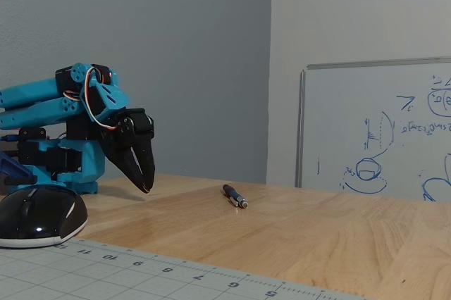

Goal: Touch the pen.

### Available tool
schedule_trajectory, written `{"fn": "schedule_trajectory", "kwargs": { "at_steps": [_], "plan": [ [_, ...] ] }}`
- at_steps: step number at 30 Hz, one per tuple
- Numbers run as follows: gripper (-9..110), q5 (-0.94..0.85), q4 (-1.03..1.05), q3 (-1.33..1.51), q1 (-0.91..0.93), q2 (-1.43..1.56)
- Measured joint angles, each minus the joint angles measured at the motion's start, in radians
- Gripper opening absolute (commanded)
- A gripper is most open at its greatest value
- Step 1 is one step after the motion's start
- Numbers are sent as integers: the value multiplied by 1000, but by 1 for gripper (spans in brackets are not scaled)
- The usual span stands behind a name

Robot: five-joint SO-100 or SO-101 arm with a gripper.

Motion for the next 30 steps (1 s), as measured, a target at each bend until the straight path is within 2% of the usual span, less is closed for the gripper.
{"fn": "schedule_trajectory", "kwargs": {
  "at_steps": [13,21,25,30],
  "plan": [
    [0,0,-2,0,0,0],
    [0,0,-51,-66,-137,-3],
    [0,0,-52,-181,-183,-127],
    [0,0,-52,-416,-195,-425]
  ]
}}
